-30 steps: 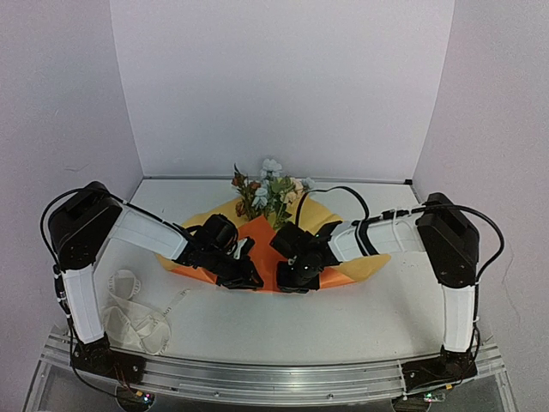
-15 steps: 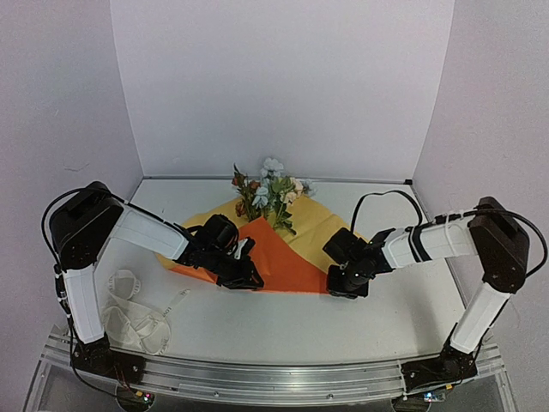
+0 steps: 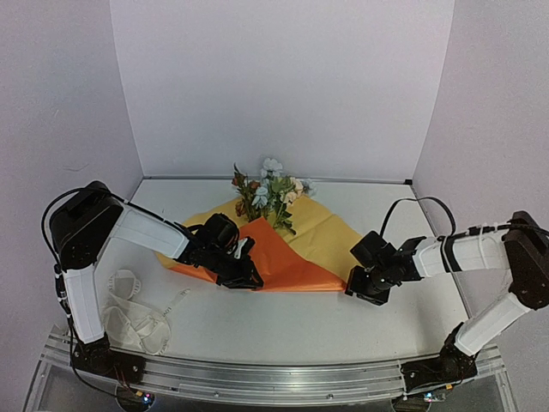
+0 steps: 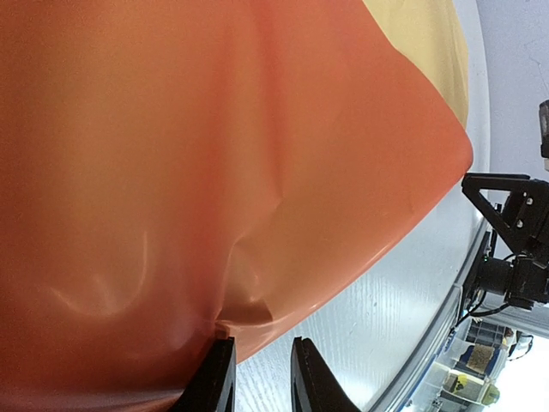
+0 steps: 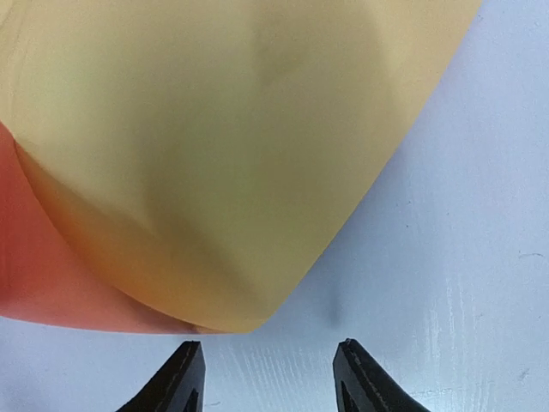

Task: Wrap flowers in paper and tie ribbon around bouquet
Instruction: Press the fold line on the 1/4-folded wrapping paper.

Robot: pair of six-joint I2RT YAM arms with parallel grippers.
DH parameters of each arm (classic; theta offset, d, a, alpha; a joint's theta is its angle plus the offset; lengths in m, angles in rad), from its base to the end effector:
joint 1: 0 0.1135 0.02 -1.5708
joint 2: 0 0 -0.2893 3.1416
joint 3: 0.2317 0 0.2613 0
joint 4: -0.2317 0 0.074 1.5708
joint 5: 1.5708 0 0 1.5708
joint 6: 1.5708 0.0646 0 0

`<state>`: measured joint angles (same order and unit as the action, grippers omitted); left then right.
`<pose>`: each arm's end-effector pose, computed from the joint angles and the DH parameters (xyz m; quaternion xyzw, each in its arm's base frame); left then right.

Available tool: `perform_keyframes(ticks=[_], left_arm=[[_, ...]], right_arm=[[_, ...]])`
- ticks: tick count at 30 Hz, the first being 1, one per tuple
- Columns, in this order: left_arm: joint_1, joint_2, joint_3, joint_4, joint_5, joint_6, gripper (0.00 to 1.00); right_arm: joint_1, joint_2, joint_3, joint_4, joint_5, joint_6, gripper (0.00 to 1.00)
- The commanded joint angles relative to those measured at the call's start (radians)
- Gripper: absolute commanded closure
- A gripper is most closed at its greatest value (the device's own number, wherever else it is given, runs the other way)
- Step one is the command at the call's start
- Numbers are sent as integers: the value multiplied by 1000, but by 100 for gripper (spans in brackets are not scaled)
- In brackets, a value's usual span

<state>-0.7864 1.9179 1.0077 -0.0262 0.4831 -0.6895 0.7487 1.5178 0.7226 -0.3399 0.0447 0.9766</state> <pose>0.2610 -0.3040 0.1159 0.1192 0.9178 -0.3719 0.0712 0.2100 0.1912 0.1372 0.1158 0.9692 0.1499 0.1571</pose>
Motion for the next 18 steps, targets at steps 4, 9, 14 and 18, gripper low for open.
perform_keyframes(ticks=[4,9,14,18], left_arm=[[6,10,27,-44,-36,-3,75],[6,10,36,-52,-36,1,75],[6,11,35,-53,-35,3,75],[6,14,32,-50,-33,-2,75]], right_arm=[[1,-45,-143,308,-10,196,37],[0,-31,-228,499,55,299,41],[0,-28,-319,661,96,371,51],[0,-40,-368,763,110,373,50]])
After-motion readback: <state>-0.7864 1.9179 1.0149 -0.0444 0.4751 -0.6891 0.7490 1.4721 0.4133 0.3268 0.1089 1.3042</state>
